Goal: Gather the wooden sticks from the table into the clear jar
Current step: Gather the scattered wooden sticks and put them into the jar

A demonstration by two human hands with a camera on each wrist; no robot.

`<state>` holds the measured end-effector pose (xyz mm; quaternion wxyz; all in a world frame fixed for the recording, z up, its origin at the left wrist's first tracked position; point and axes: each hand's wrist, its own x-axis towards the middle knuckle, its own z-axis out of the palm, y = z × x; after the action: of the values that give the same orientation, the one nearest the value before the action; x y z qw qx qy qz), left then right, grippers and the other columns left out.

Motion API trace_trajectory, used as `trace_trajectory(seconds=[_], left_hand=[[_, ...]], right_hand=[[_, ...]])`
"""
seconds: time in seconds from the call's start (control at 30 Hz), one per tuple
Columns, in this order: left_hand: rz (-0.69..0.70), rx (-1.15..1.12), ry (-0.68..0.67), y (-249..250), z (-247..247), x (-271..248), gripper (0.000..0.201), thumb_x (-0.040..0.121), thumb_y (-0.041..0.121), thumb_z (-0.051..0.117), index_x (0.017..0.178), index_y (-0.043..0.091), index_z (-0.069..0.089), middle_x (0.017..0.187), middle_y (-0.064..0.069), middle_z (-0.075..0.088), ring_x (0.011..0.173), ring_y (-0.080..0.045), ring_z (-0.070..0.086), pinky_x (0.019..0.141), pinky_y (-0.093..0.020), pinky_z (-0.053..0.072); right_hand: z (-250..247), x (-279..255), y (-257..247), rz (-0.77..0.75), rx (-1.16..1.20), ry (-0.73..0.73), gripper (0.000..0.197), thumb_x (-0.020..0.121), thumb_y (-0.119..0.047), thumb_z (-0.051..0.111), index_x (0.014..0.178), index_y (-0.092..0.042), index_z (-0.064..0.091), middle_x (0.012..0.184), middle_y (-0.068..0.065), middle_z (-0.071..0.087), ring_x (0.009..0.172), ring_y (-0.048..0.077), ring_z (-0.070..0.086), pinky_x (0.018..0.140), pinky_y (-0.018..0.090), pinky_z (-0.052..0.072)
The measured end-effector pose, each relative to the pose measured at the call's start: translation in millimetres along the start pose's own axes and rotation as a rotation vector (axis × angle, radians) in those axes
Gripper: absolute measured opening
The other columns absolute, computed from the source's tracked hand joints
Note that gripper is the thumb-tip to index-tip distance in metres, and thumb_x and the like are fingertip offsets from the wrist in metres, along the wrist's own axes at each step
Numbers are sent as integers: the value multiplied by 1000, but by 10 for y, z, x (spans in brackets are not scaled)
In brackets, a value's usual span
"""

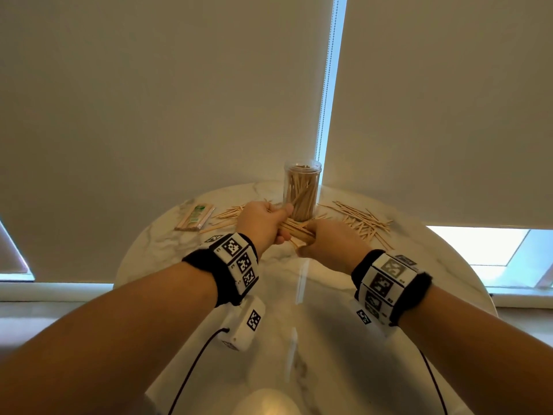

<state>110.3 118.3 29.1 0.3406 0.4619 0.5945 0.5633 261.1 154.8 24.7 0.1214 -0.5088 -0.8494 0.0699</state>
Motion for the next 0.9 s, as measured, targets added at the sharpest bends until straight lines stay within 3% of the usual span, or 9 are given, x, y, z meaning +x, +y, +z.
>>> trace_trajectory(seconds=[0.13,0.27,0.3,0.37,0.47,0.63,0.73,0.8,0.9], left_hand=[[-67,-133,104,-3,-6,20,29,91,33,70,84,5,64,65,-9,70,48,-13,63,48,-23,52],[-145,-121,-7,69,100,-53,32,100,35,56,94,5,66,74,-11,73,53,-15,65,46,-23,51],[-178,-104,-21,88,102,-59,34,101,37,53,93,7,67,77,-10,75,58,-18,68,50,-25,54],[-226,-49,-17,128,82,-34,44,99,46,48,90,9,70,86,-8,77,77,-22,73,68,-32,60],[-270,-103,53,150,77,34,48,98,52,46,87,12,69,96,-8,75,92,-22,71,84,-39,59],[-329,-258,-27,190,236,-15,29,104,25,46,96,5,65,97,-14,74,88,-23,73,79,-38,61],[-333,-223,-72,192,207,71,37,105,33,43,102,6,66,99,-13,76,90,-24,74,79,-39,61],[-321,-230,-59,190,145,217,43,105,42,39,106,8,65,95,-10,75,86,-22,73,74,-36,60],[-330,-303,46,194,34,487,27,105,29,44,110,7,58,91,-9,70,77,-18,66,67,-31,57]], right_hand=[[-67,43,90,1,-59,155,19,90,-43,63,93,-25,66,76,-6,64,70,12,61,56,23,43],[-11,91,72,-28,-79,138,25,91,-45,58,92,-22,67,74,-4,66,68,13,64,61,25,52],[-1,91,86,-27,-117,139,27,92,-47,56,91,-22,67,72,-4,66,65,13,64,60,26,53],[1,93,148,-23,-189,155,31,94,-48,51,87,-22,66,70,-5,63,61,13,60,53,24,46],[13,97,169,-33,-211,167,31,94,-46,49,85,-22,66,70,-5,61,61,13,58,51,24,41],[85,133,99,-77,-187,142,30,91,-50,54,94,-24,68,72,-5,63,64,13,60,59,26,51],[-25,116,137,-112,-66,6,32,89,-51,63,107,-26,70,82,-7,67,72,9,62,67,24,52],[-203,98,153,-95,55,-113,41,84,-59,66,106,-23,67,83,-6,65,73,8,58,62,21,44],[-531,140,213,-50,174,-138,62,86,-72,40,100,-15,59,80,-1,59,68,10,54,58,22,39]])
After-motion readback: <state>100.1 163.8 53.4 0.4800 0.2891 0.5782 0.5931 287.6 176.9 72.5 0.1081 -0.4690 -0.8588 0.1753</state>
